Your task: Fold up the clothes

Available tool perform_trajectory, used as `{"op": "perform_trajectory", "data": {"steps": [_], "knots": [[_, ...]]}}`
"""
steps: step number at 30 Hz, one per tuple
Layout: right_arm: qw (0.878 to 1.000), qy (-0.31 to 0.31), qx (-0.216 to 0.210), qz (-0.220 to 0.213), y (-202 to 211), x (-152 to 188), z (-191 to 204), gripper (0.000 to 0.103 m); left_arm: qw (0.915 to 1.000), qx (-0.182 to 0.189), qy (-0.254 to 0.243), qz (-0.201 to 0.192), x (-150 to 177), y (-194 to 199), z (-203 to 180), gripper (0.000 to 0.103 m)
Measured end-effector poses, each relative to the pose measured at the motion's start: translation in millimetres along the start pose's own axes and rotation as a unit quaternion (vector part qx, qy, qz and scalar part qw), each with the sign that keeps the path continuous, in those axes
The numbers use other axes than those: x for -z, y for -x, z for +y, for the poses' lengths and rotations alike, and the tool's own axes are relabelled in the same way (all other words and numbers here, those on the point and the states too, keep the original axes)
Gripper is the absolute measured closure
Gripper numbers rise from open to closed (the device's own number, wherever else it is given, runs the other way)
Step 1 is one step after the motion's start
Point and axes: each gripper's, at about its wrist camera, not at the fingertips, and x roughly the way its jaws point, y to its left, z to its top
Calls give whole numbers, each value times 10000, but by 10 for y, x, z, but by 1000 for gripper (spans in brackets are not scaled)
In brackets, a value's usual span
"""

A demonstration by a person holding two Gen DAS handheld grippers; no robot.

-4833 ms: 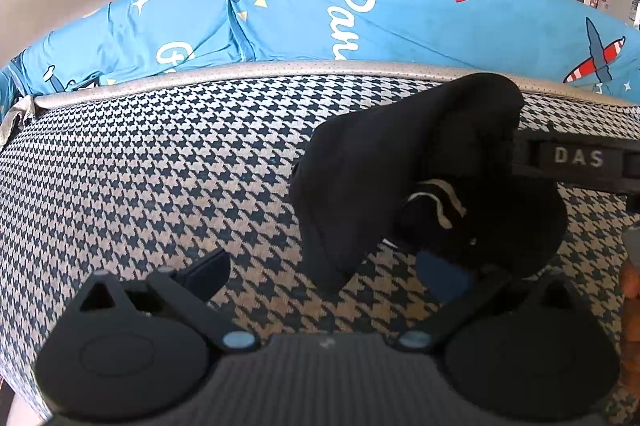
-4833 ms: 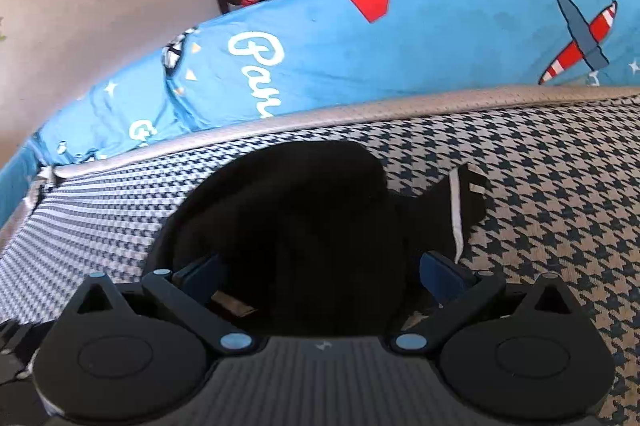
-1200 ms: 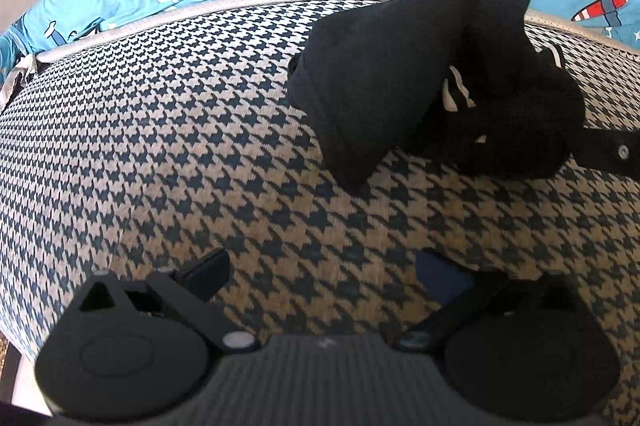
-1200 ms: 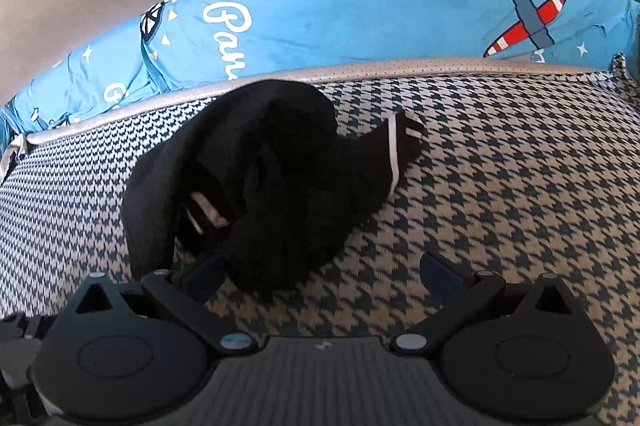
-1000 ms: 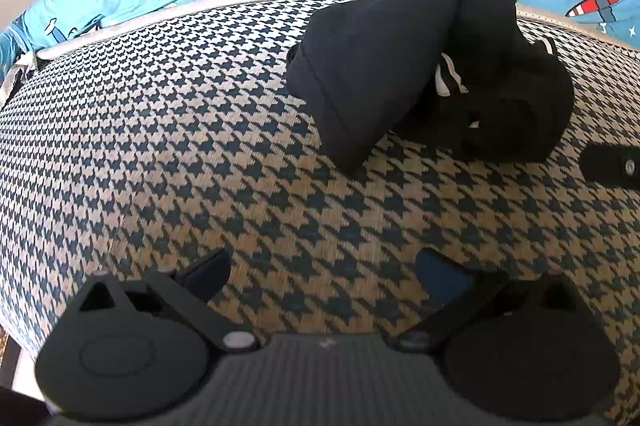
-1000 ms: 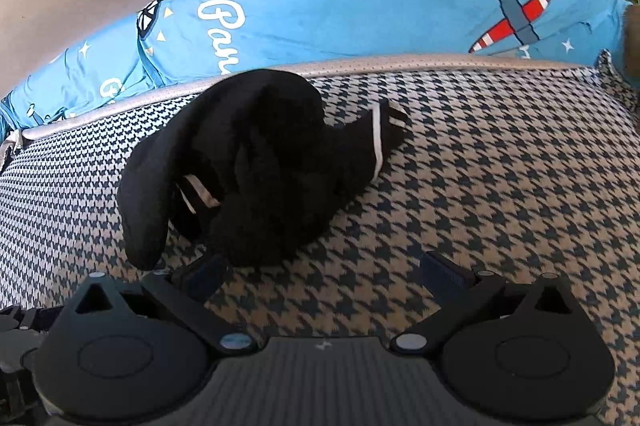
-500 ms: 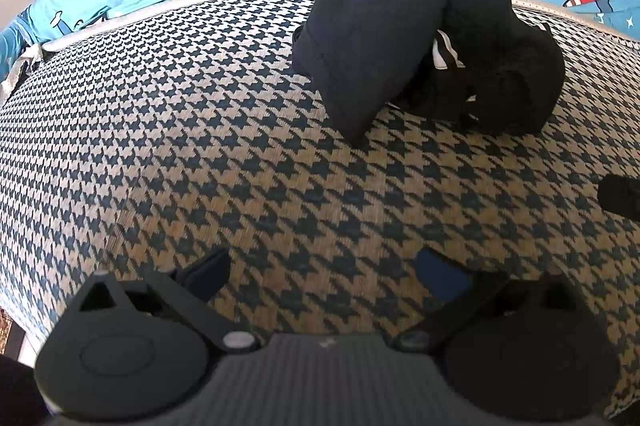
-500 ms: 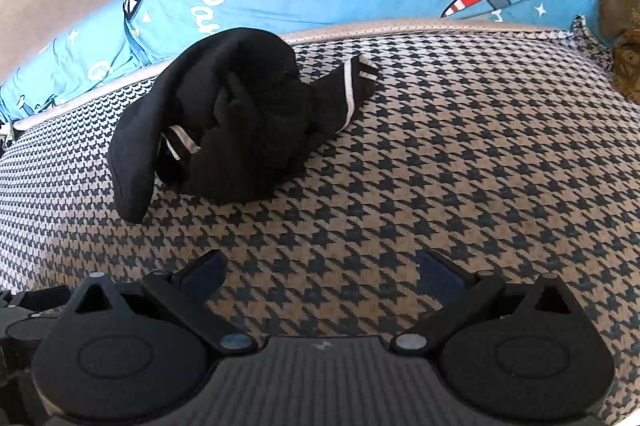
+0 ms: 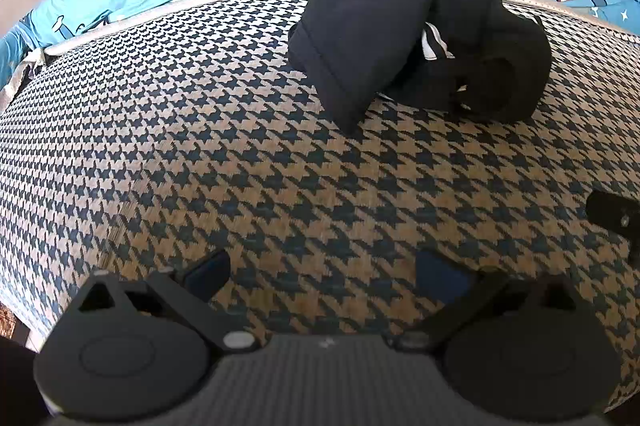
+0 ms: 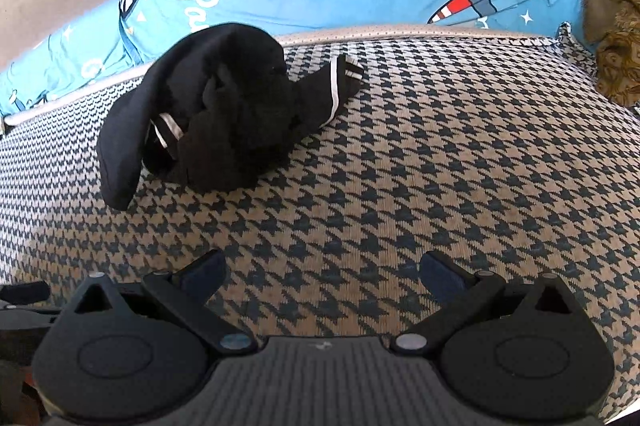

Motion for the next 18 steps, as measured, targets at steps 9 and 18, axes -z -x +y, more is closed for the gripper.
{"op": "perform_trajectory", "data": {"steps": [9, 18], "knots": [[9982, 540, 253, 61, 16, 70, 112, 0, 10000, 30, -26, -9, 40, 48, -56, 0], [9972, 688, 282, 47, 35, 101, 128, 0, 9999, 106, -127, -44, 50, 86, -108, 0]]}}
